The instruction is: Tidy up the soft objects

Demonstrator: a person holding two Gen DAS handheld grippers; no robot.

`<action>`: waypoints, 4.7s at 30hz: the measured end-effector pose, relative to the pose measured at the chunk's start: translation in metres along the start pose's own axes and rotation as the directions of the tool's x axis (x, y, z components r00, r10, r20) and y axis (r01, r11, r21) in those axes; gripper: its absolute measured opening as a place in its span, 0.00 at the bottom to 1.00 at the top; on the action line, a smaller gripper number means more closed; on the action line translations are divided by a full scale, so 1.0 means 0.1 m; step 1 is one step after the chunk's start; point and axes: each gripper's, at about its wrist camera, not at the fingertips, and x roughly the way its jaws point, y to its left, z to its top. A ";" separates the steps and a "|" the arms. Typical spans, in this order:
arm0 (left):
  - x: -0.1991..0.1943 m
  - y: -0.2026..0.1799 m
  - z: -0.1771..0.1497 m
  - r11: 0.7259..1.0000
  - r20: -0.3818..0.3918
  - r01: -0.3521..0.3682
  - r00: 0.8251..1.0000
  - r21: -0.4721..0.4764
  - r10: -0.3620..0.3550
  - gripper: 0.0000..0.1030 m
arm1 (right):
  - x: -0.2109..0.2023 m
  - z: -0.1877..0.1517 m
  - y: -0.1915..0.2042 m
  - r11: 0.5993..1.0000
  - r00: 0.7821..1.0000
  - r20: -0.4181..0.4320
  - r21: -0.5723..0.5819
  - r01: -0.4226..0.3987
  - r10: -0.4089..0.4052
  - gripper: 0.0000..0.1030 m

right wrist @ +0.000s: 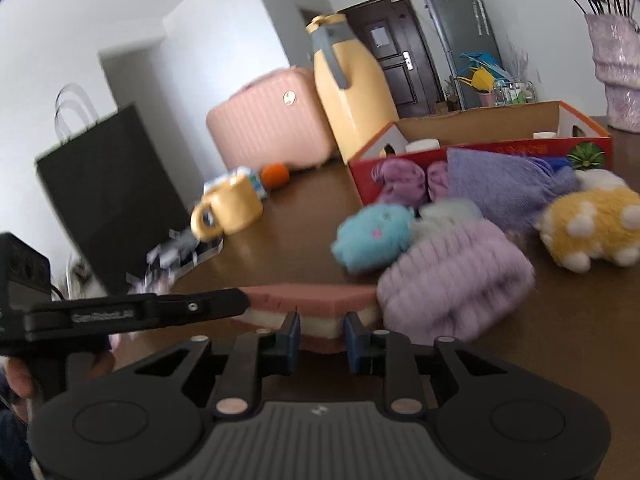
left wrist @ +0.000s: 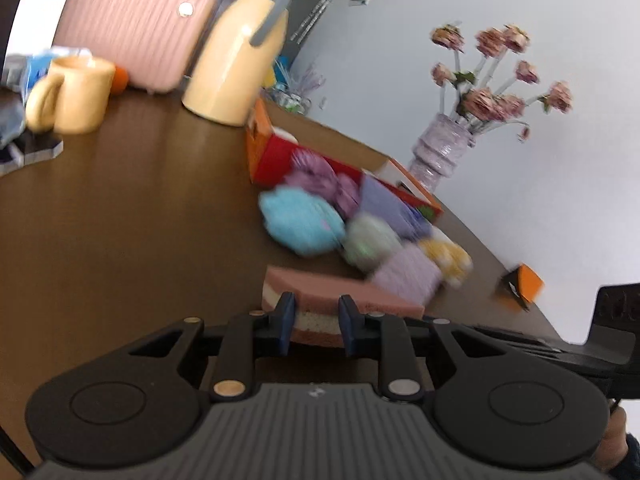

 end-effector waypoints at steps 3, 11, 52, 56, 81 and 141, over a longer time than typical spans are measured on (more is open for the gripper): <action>-0.14 -0.16 -0.25 1.000 -0.023 0.023 0.999 0.010 -0.022 0.23 | -0.26 -0.21 0.05 0.998 0.999 -0.028 -0.059 0.021 -0.023 0.25; -0.35 -0.40 -0.64 0.995 -0.090 0.085 0.993 0.059 -0.080 0.37 | -0.94 -0.70 0.01 0.999 0.995 -0.099 -0.035 0.022 -0.026 0.44; 0.00 -0.47 -0.11 0.998 -0.038 0.055 0.998 -0.006 -0.056 0.18 | -0.74 -0.55 -0.48 0.969 1.000 0.002 0.248 -0.007 0.006 0.18; 0.28 -0.55 0.43 0.994 0.007 0.105 0.994 0.035 -0.106 0.17 | -0.84 -0.30 -0.49 0.973 0.998 0.068 0.231 -0.015 -0.001 0.18; 4.00 0.05 2.85 0.971 -0.297 -0.231 0.925 0.054 0.237 0.28 | 2.41 2.78 -2.64 0.915 0.961 -0.213 0.325 0.238 -0.174 0.21; -1.17 -1.33 -0.97 0.862 0.372 -0.401 0.885 0.309 0.279 0.83 | -2.15 -1.04 0.12 0.933 0.908 0.309 -0.130 0.336 -0.283 0.77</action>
